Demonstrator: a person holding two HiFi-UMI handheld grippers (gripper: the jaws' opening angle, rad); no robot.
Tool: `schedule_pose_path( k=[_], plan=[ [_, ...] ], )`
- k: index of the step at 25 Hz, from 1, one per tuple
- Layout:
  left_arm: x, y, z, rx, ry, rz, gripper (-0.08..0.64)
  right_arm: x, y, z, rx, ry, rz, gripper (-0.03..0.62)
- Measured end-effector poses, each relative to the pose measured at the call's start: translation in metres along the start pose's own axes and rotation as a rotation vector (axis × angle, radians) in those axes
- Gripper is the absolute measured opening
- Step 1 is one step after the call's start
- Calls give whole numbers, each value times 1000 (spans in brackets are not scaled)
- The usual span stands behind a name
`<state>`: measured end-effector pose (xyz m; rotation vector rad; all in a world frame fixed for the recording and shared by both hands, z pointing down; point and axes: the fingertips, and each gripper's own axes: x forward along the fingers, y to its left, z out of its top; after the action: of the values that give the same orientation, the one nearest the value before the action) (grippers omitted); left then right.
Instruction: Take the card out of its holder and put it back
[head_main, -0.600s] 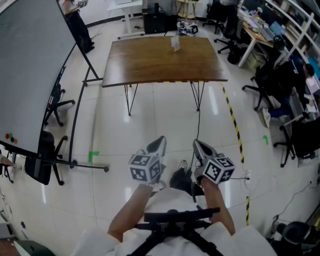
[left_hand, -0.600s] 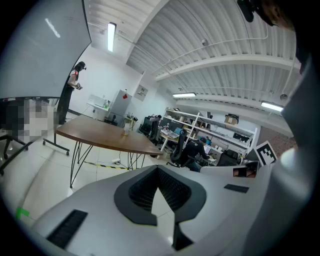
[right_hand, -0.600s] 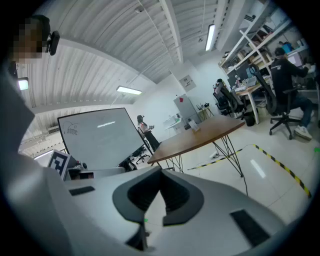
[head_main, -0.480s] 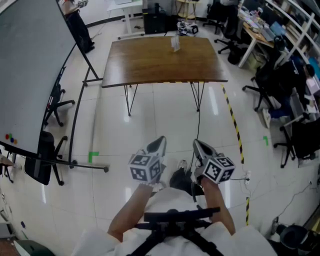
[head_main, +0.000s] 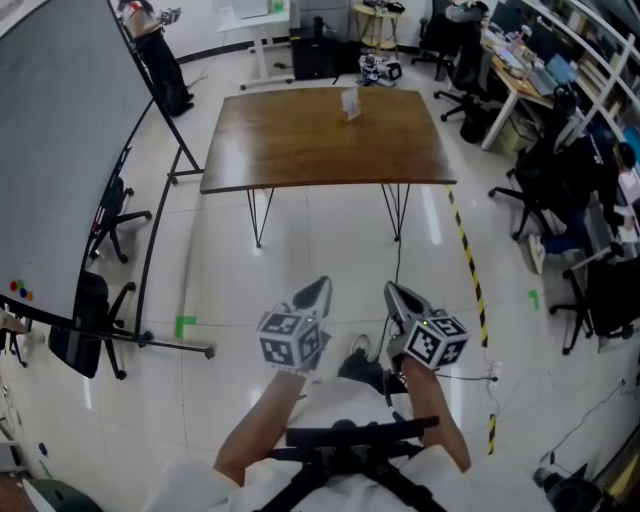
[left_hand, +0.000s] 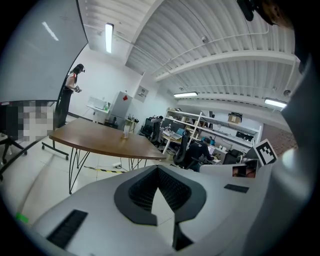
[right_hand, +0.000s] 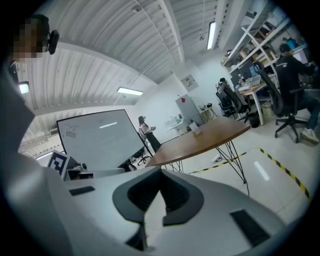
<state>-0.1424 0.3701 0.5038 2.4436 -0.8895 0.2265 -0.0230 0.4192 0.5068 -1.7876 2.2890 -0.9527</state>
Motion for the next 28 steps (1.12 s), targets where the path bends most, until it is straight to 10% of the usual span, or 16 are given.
schedule_pose_path(
  k=[28],
  plan=[
    [166, 11, 73, -16, -68, 111, -9, 100, -129, 112, -5, 45, 116, -3]
  ],
)
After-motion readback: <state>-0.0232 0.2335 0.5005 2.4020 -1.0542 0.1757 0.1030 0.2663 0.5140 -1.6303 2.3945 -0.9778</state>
